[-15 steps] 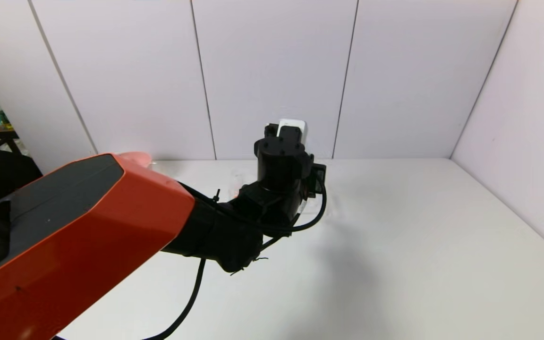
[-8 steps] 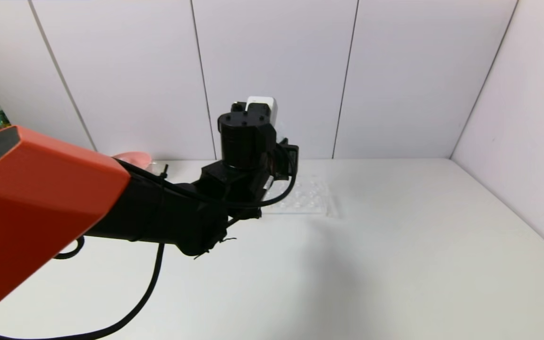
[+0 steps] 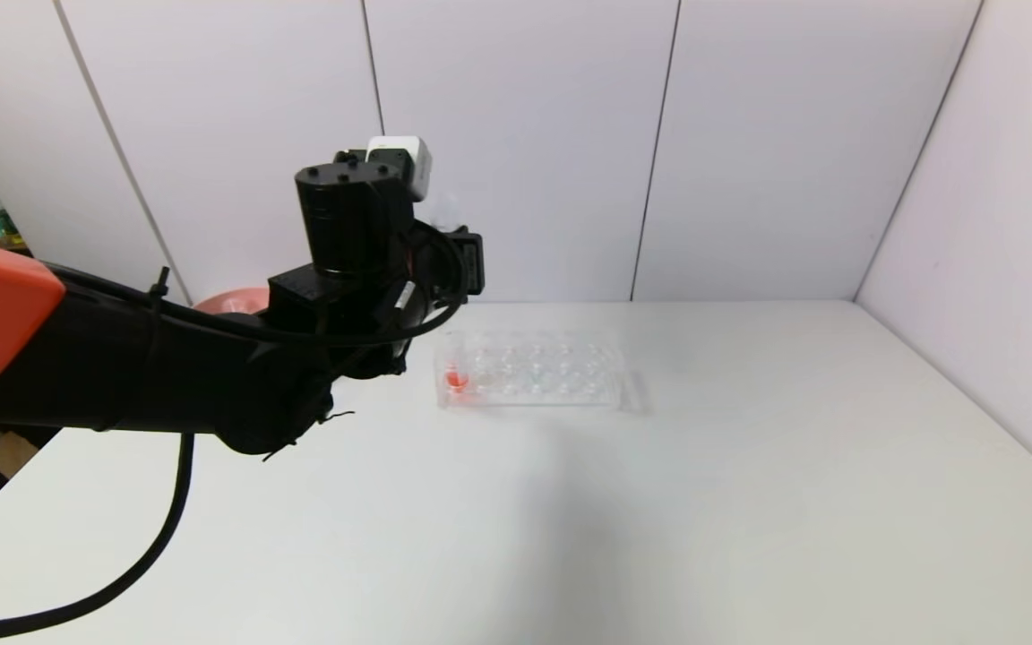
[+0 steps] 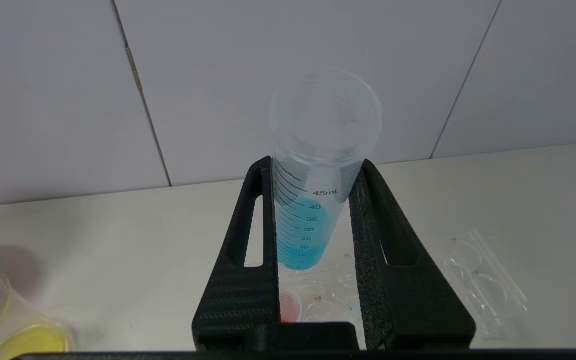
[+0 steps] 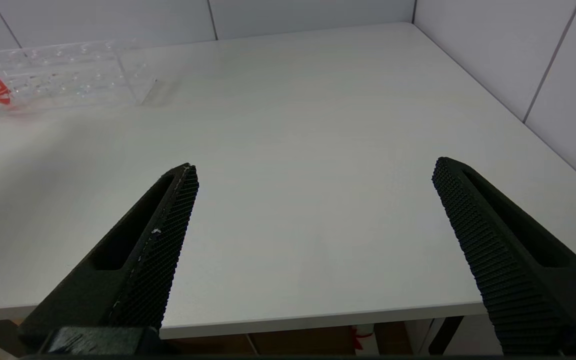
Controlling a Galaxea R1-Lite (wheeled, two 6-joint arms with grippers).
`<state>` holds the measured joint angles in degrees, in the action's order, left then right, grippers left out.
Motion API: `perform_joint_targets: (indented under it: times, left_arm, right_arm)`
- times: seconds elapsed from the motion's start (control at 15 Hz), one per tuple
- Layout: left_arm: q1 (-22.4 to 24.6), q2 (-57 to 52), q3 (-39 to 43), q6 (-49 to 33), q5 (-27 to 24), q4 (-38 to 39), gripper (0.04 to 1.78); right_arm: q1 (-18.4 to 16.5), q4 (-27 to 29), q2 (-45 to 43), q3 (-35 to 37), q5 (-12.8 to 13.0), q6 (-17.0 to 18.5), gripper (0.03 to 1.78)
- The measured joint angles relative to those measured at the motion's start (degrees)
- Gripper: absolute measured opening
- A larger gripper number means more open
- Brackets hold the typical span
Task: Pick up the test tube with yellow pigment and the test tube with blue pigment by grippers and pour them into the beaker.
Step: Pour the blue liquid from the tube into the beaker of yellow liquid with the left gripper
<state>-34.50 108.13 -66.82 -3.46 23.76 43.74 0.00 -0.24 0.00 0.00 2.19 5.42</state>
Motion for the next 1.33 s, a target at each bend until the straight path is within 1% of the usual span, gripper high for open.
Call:
perform_joint_targets:
  times: [0.27,0.47,0.67,0.93,1.07,1.33]
  left_arm:
    - [4.46,-3.72,4.28,-0.45,-2.01,0.17,0.44]
    - [9.03,-6.53,7.61,-0.78,-4.36,0.44,0.44]
    - [13.75,-9.29,10.48,-0.98,-7.09,0.61,0.44]
    - [21.16,-12.93,14.64,-2.44,-11.45,0.57,0.44]
    - [23.59,-14.19,15.93,-2.65,-12.74,0.74,0.44]
    - [29.88,-16.54,18.59,-2.9,-17.31,0.74,0.44]
  right_arm:
    - [0.0,0.04,0.0,0.0,0.0,0.0,1.71]
    - [0.0,0.02,0.0,0.0,0.0,0.02,1.71]
    - [0.0,0.0,0.0,0.0,0.0,0.0,1.71]
    - [0.0,0.0,0.0,0.0,0.0,0.0,1.71]
    - [0.0,0.02,0.0,0.0,0.0,0.0,1.71]
    - [-0.02,0.0,0.0,0.0,0.0,0.0,1.71]
